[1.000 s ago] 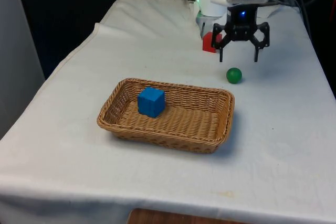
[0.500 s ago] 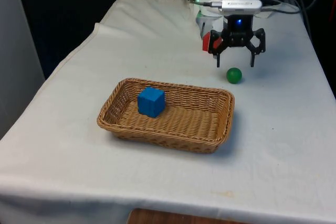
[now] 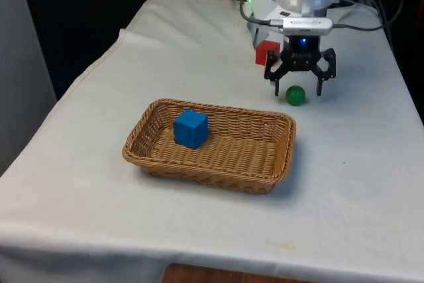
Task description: Place all non-red objects into the basket.
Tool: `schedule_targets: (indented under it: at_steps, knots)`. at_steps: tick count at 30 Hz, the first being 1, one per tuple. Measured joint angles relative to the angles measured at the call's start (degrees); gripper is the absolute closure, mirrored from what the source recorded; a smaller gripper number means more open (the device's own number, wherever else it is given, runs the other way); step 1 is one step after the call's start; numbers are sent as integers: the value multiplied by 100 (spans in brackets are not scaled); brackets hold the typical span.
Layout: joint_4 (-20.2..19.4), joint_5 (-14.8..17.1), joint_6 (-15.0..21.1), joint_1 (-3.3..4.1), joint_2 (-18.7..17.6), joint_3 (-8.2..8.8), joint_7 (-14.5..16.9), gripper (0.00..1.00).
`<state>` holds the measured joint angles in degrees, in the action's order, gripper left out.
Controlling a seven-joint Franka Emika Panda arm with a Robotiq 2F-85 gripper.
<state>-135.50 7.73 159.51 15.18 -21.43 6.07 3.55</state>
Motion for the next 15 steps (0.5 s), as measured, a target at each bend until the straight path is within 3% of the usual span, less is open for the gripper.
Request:
schedule_targets:
  at_steps: [10, 15]
  knots:
    - [115, 0, 0, 0, -155, -11, 6, 0]
    - [115, 0, 0, 0, -160, -11, 17, 54]
